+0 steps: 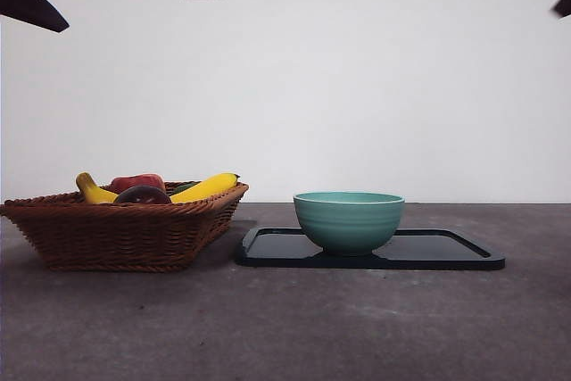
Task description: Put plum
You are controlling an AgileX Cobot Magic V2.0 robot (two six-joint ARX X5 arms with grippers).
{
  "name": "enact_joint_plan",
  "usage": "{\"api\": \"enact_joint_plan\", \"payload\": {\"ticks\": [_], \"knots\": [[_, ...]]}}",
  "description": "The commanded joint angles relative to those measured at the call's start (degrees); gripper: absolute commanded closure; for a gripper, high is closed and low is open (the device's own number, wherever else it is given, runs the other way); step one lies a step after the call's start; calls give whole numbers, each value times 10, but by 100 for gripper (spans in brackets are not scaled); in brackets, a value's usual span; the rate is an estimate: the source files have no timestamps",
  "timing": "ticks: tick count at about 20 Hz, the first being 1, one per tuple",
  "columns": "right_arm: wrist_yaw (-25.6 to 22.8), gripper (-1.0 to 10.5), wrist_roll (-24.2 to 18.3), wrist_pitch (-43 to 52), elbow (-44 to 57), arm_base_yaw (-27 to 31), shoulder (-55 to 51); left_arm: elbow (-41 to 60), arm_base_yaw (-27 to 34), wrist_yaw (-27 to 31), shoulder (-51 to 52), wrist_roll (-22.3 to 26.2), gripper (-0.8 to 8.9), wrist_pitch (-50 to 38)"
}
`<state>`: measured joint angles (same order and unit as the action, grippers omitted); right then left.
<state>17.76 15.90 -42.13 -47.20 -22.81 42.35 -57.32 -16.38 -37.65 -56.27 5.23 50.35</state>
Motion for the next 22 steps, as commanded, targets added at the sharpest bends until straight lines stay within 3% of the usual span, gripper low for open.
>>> {"api": "enact_joint_plan", "payload": {"ticks": [1, 11, 16, 22], "knots": [[-4, 712, 37, 47, -19, 6, 72, -12, -2, -3, -3, 8, 409, -6], [-17, 707, -6, 99, -190, 51, 442, -12, -2, -3, -3, 14, 409, -6], [-34, 707, -17, 108, -255, 50, 556, -12, -2, -3, -3, 14, 409, -6], [-44, 739, -16, 156, -264, 49, 628, -12, -2, -3, -3, 13, 409, -6]]}}
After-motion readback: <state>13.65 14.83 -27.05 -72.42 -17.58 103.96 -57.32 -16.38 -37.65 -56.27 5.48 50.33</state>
